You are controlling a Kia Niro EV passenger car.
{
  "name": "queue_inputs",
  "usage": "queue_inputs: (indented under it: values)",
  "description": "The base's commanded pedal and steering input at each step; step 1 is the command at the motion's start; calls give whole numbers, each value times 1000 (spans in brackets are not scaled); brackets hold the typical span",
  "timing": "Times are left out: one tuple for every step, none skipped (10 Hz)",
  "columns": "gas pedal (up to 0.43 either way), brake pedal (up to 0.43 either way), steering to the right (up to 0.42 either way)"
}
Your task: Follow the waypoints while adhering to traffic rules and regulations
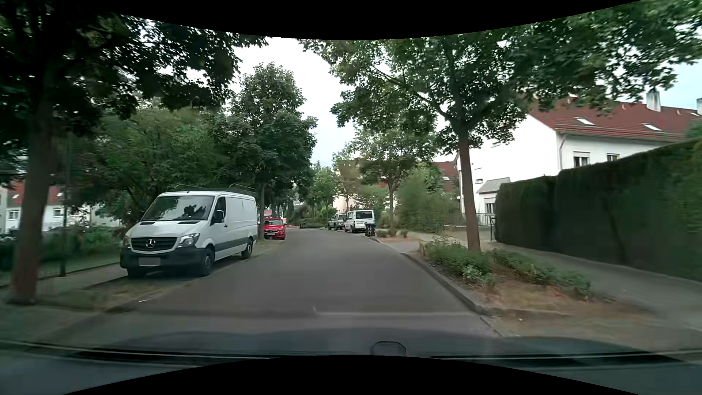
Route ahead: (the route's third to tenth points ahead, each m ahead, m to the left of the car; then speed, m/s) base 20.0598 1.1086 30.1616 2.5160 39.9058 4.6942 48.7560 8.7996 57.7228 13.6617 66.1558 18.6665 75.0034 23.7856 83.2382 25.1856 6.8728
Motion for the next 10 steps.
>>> queue_inputs:
  values:
    - [79,0,-1]
    - [79,0,0]
    - [79,0,-1]
    - [87,0,-1]
    - [87,0,-5]
    - [110,0,-8]
    - [118,0,-10]
    - [118,0,-13]
    - [118,0,-20]
    - [118,0,-28]
